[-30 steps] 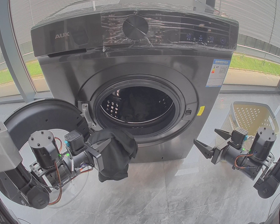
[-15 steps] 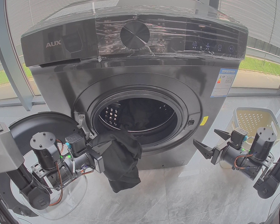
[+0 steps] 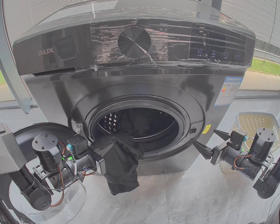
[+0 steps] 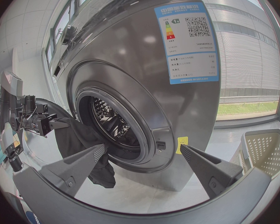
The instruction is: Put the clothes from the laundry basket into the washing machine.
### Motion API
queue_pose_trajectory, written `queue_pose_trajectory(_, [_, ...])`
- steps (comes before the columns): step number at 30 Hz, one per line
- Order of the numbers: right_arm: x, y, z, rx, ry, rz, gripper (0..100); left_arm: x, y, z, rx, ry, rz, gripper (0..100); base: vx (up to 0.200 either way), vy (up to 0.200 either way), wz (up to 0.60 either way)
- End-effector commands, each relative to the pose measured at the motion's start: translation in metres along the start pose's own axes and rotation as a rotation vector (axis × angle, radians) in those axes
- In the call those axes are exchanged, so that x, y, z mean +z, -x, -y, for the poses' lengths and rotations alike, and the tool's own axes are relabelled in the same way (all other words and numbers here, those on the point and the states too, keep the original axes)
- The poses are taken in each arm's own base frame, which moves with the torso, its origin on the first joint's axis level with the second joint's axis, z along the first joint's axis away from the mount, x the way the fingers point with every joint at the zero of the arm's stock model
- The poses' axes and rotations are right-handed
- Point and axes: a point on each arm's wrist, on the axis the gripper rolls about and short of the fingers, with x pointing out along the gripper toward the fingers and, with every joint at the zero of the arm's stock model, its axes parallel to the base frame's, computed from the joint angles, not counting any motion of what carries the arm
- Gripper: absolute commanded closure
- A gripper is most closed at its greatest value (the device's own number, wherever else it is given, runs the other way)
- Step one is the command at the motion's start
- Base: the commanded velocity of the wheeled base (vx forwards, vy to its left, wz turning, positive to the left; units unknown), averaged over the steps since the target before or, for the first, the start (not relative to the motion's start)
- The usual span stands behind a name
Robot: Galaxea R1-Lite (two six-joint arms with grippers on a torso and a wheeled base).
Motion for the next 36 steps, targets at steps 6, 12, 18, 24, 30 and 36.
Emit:
queue_pose_trajectory(6, [-0.001,-0.001,-0.002,0.007,0.001,-0.003,0,-0.001,0.000,0.016,-0.057,-0.003,-0.008,100,0.000,0.000,0.00])
queue_pose_trajectory(12, [0.001,0.001,-0.006,0.022,0.004,0.004,0,-0.016,-0.015,0.035,-0.128,-0.006,-0.053,100,0.000,0.000,0.00])
queue_pose_trajectory(18, [-0.005,0.003,-0.011,0.045,0.006,-0.027,0,-0.032,-0.074,0.032,-0.112,0.003,-0.018,100,0.000,0.000,0.00])
queue_pose_trajectory(24, [-0.005,0.004,-0.018,0.071,0.008,-0.026,0,-0.044,-0.114,0.031,-0.061,0.065,0.023,100,0.000,0.000,0.00])
queue_pose_trajectory(30, [-0.004,0.004,-0.020,0.076,0.009,-0.022,0,-0.054,-0.160,0.022,-0.014,0.071,0.111,100,0.000,0.000,0.00])
queue_pose_trajectory(36, [-0.003,0.004,-0.020,0.077,0.008,-0.016,0,-0.065,-0.187,0.020,-0.006,0.066,0.136,100,0.000,0.000,0.00])
